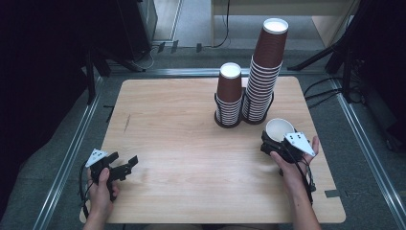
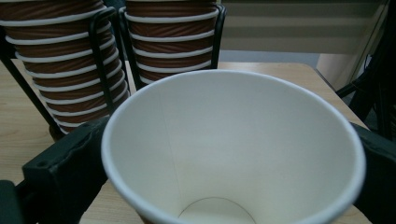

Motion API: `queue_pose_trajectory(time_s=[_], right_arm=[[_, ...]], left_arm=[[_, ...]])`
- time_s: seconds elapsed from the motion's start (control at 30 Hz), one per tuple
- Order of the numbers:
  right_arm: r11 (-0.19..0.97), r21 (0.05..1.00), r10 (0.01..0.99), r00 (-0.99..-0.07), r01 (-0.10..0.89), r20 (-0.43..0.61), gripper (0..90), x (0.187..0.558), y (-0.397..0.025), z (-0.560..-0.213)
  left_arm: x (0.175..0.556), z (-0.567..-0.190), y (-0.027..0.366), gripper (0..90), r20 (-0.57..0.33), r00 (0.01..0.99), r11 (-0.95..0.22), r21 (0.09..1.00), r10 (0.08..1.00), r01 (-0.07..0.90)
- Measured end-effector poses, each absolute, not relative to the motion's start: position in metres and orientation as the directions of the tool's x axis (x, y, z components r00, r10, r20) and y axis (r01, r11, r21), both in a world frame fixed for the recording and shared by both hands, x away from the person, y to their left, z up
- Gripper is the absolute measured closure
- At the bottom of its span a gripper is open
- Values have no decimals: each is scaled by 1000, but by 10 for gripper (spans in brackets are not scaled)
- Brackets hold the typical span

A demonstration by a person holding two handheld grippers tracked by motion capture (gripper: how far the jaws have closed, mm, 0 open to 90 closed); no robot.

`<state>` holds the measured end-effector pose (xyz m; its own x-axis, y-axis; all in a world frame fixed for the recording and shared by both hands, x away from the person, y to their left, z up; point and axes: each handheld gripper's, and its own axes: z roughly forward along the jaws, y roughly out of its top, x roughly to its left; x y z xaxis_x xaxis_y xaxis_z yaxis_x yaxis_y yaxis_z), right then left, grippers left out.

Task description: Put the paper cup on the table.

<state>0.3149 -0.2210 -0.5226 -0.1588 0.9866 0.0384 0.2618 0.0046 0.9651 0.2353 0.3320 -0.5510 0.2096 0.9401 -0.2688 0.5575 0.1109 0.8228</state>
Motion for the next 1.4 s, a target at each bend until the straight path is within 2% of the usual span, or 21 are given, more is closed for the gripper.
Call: queue_pose_trajectory(time_s=[0.57, 0.83, 1.13, 1.4], right_arm=[[30, 977, 985, -174, 211, 7, 0, 282, -243, -511], [-6, 977, 988, -152, 213, 39, 0, 269, -268, -514], [19, 979, 988, -154, 205, 13, 0, 256, -283, -515], [24, 976, 994, -114, 217, 1, 0, 249, -302, -521]], left_arm=[[235, -551, 333, 69, -274, 212, 116, 824, 938, 554], [235, -551, 332, 69, -271, 213, 112, 825, 939, 554], [235, -551, 333, 69, -273, 213, 115, 825, 938, 553], [235, -551, 332, 69, -273, 213, 114, 825, 938, 553]])
